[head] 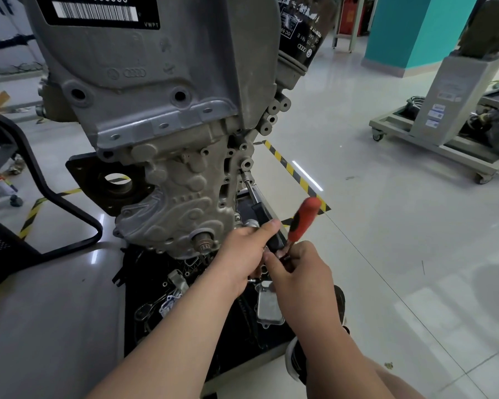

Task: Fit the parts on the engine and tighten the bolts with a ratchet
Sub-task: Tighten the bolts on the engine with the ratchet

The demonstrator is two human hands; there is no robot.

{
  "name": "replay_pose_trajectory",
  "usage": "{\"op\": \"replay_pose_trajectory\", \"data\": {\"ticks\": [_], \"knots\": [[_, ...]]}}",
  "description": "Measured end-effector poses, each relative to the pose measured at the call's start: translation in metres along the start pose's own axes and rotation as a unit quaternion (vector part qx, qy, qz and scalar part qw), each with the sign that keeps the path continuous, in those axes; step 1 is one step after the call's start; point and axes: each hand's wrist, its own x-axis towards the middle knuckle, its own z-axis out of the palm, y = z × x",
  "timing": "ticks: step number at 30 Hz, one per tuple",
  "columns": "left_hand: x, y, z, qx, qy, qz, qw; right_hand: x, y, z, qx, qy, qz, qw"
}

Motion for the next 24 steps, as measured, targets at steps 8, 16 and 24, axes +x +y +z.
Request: {"op": "replay_pose_trajectory", "data": {"ticks": [8,16,24], "knots": [[0.0,0.006,-0.003,0.028,0.012,0.002,1.0,-0.003,-0.004,0.001,0.155,0.009,0.017,0.988],[-0.004,0.009,-0.004,-0.018,-0.01,0.012,1.0,-0.004,-0.013,0.003,0.327,-0.063,0.146,0.931],[-0.005,0.009,-0.004,-0.033,-0.01,0.004,0.999,0.0,-0.016,0.006,0.414,-0.114,0.209,0.879]]}}
